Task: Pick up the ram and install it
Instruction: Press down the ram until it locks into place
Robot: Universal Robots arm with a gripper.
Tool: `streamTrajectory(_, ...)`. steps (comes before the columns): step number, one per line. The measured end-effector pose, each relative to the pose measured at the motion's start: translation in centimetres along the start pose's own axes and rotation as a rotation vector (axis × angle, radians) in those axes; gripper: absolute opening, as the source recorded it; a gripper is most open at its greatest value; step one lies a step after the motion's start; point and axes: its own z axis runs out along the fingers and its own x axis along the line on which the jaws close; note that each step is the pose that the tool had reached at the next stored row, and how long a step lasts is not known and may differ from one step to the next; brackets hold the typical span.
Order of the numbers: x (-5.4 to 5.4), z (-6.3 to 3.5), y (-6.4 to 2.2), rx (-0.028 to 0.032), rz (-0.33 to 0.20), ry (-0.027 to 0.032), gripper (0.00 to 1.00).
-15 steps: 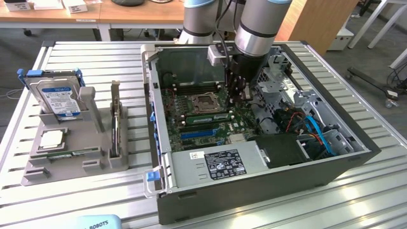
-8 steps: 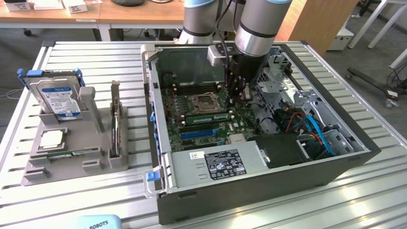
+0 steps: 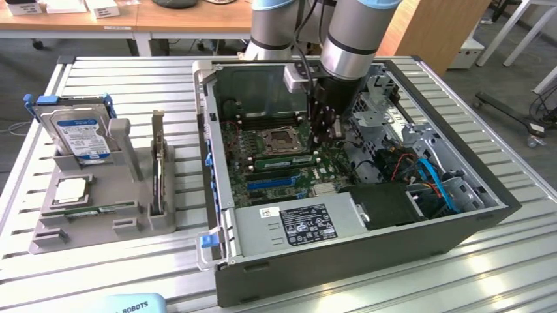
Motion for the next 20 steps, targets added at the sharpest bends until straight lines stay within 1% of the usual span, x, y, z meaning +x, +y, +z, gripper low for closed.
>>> streamTrajectory(4,0.01,0.3,-0.01,0.0,0.0,0.0,0.1)
streamTrajectory(8,0.01,0.32,-0.01,-0.0001,0.0,0.0002,0.1)
streamTrajectory(14,0.01,0.32,-0.51,0.0,0.0,0.0,0.1)
streamTrajectory(20,0.02,0.36,-0.6,0.0002,0.014,-0.0002,0.1)
